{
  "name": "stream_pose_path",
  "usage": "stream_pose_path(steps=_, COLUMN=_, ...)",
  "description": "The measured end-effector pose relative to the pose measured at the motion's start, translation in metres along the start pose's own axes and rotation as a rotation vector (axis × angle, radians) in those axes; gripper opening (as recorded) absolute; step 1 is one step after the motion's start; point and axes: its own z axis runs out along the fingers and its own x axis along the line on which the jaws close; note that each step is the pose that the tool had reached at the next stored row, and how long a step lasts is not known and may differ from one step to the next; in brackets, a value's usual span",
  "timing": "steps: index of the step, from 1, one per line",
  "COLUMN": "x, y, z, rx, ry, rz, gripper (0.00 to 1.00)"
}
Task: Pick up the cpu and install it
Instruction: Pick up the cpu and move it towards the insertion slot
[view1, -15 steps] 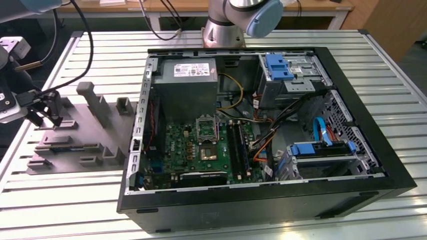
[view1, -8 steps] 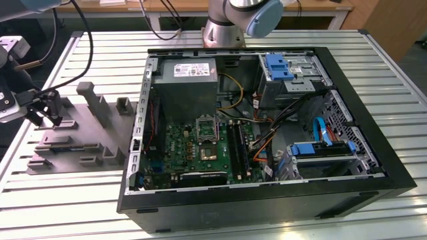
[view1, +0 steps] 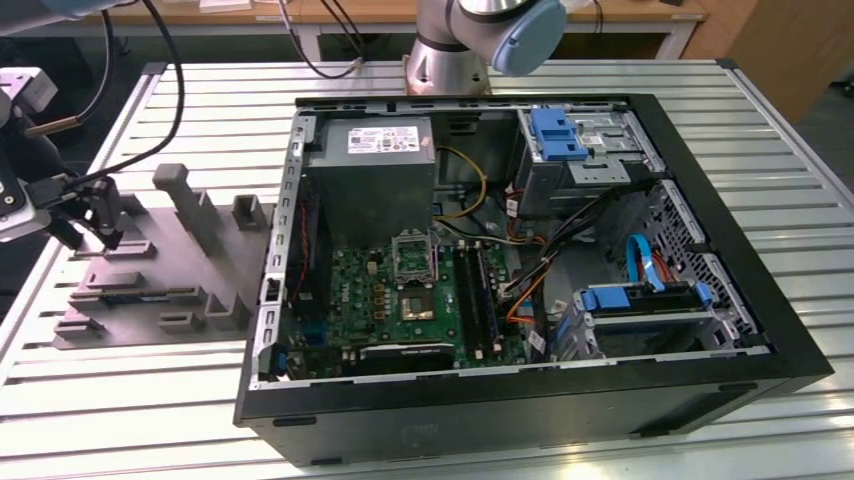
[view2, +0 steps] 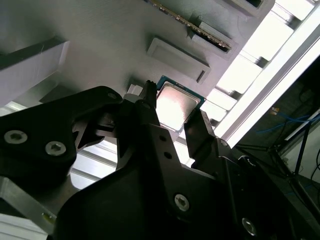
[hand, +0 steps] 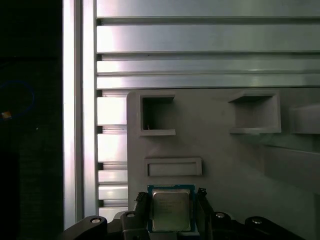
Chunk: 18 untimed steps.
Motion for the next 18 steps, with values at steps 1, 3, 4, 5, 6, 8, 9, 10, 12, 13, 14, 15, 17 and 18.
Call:
stream_pose_path(steps=1, x=0.0, y=0.0, z=-0.0002, rx=0.0, ry=0.0, rz=0.0, gripper=0.47)
stream_pose_path(steps=3, x=0.0, y=0.0, z=-0.0005, rx=0.0, ry=0.0, rz=0.0, gripper=0.47)
stream_pose_path(steps=4, x=0.0, y=0.0, z=-0.0007, rx=0.0, ry=0.0, rz=0.0, gripper=0.47)
stream_pose_path(steps=5, x=0.0, y=0.0, z=-0.0009, rx=0.0, ry=0.0, rz=0.0, gripper=0.47)
stream_pose_path(steps=6, x=0.0, y=0.0, z=-0.0011, rx=0.0, ry=0.0, rz=0.0, gripper=0.47)
stream_pose_path(steps=8, x=0.0, y=0.0001, z=-0.0015, rx=0.0001, ry=0.0, rz=0.0, gripper=0.47)
stream_pose_path(steps=9, x=0.0, y=0.0001, z=-0.0017, rx=0.0001, ry=0.0, rz=0.0, gripper=0.47)
stream_pose_path(steps=10, x=0.0, y=0.0001, z=-0.0018, rx=0.0, ry=0.0, rz=0.0, gripper=0.47)
stream_pose_path(steps=12, x=0.0, y=0.0001, z=-0.0022, rx=0.0, ry=0.0, rz=0.0, gripper=0.47)
stream_pose_path(steps=13, x=-0.0001, y=0.0001, z=-0.0024, rx=0.0, ry=0.0, rz=0.0, gripper=0.47)
stream_pose_path(steps=14, x=-0.0001, y=0.0001, z=-0.0025, rx=0.0, ry=0.0, rz=0.0, gripper=0.47)
stream_pose_path(steps=15, x=-0.0001, y=0.0001, z=-0.0028, rx=0.0001, ry=0.0001, rz=0.0, gripper=0.47)
stream_pose_path(steps=17, x=-0.0001, y=0.0001, z=-0.0031, rx=0.0, ry=0.0, rz=0.0, gripper=0.47)
stream_pose_path(steps=18, x=-0.0001, y=0.0001, z=-0.0033, rx=0.0, ry=0.0, rz=0.0, gripper=0.47)
